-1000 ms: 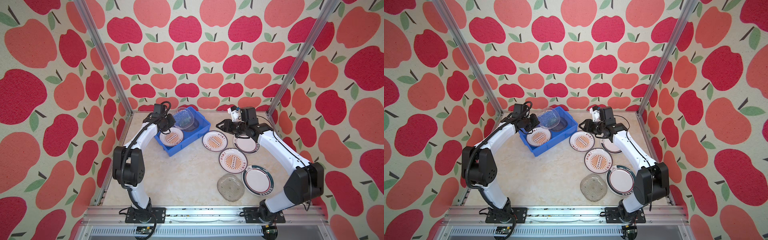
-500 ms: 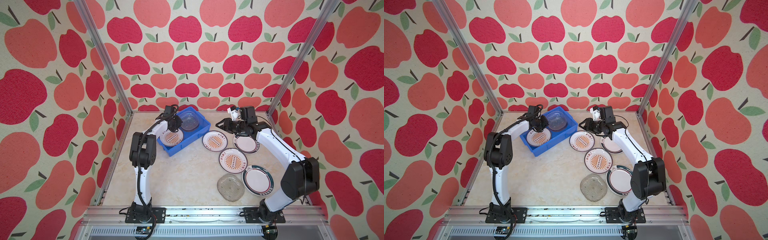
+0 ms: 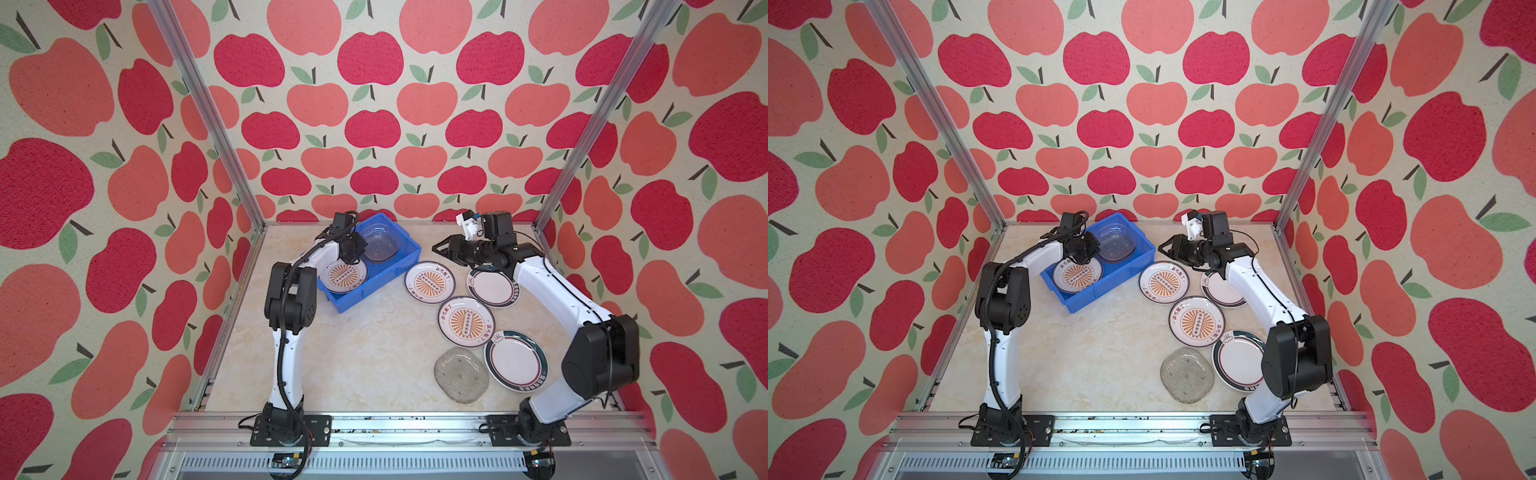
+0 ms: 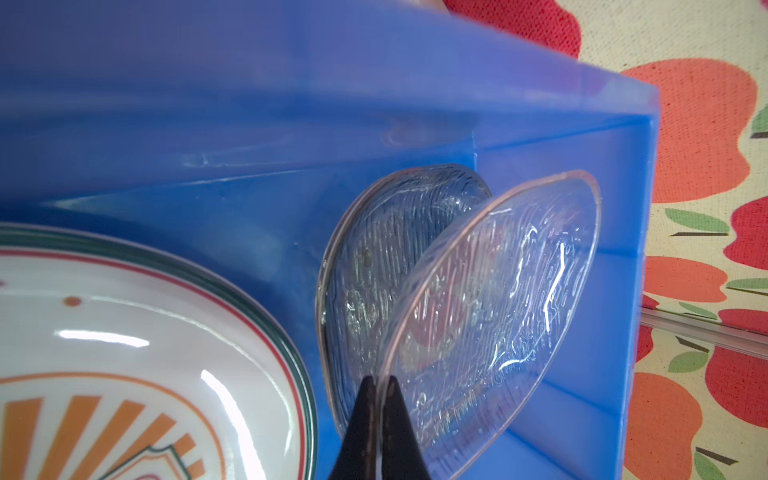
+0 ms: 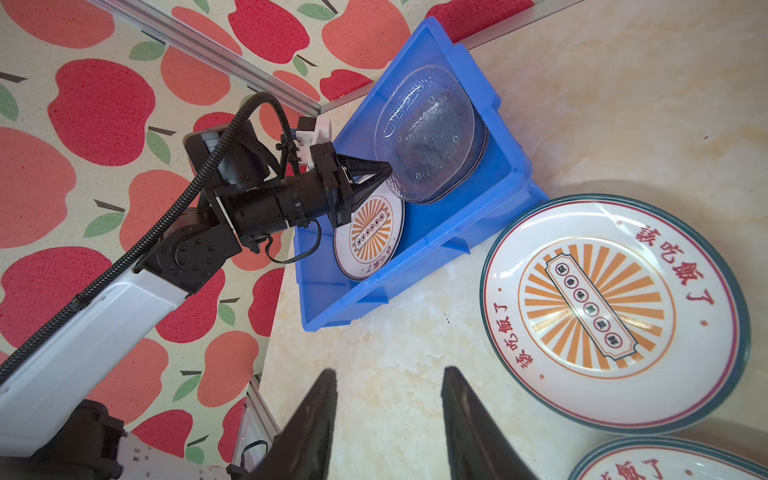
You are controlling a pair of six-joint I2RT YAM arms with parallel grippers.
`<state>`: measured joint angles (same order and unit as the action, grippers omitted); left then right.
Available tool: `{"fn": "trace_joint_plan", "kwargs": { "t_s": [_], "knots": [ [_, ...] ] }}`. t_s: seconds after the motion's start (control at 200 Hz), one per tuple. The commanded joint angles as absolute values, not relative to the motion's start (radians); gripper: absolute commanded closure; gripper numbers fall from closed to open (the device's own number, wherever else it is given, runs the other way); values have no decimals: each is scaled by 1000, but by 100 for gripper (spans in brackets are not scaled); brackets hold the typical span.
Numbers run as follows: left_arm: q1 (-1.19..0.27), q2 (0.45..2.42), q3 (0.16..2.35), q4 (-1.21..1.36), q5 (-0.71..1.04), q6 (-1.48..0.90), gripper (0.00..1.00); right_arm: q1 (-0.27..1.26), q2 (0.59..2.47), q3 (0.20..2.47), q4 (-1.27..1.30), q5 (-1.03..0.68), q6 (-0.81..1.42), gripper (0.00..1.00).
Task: Place the plates into the plastic bin on the countertop
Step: 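Open the left gripper and withdraw it from the bin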
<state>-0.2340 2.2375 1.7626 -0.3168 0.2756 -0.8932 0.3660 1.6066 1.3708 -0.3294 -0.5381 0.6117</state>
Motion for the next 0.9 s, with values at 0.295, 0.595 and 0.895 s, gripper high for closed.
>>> {"fn": "trace_joint_plan", "kwargs": {
  "t_s": [0.295,0.595,0.895],
  "knots": [
    [-227,2262,1789,-327,270,-898,95,357,1575,1347,-310,-563,630,53],
    [-213,2250,1823,-366,249,-847,66,357,1574,1359,-313,-560,631,52],
    [-221,2166,1858,-369,240,-699,21,359,1578,1378,-336,-551,598,52]
  ]
}}
